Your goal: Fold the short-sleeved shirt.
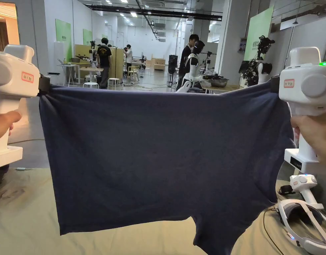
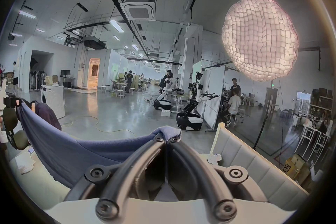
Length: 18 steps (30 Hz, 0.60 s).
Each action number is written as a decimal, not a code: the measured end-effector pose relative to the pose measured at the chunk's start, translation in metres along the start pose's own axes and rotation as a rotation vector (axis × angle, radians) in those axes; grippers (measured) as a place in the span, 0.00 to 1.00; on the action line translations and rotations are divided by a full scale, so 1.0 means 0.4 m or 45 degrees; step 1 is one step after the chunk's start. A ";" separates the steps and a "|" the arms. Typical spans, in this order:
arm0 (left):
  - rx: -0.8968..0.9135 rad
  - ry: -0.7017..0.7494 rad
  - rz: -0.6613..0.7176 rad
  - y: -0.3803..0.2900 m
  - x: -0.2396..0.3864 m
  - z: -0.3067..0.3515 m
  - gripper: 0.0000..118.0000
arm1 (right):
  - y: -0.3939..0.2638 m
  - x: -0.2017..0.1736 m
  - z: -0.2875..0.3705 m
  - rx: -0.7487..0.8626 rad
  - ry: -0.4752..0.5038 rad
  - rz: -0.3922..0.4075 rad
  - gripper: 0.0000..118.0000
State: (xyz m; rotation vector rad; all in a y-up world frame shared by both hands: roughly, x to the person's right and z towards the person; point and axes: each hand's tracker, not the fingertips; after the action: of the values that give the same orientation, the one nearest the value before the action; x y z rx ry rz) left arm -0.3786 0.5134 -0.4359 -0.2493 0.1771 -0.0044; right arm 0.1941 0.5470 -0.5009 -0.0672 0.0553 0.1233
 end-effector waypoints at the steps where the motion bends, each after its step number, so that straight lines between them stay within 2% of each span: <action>1: 0.000 0.004 0.002 -0.023 0.002 -0.006 0.05 | -0.021 -0.003 -0.003 -0.003 -0.002 0.005 0.00; 12: -0.165 -0.059 0.100 -0.410 0.022 0.000 0.05 | -0.369 -0.027 0.028 -0.208 0.008 0.058 0.00; 18: -0.192 -0.090 0.157 -0.573 0.026 0.113 0.05 | -0.518 -0.026 0.170 -0.267 0.015 0.094 0.00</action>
State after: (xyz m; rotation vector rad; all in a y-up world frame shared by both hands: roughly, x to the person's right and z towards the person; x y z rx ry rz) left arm -0.3565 0.3020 -0.3383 -0.3883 0.1220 0.1402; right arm 0.2133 0.3454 -0.4192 -0.2755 0.0562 0.2027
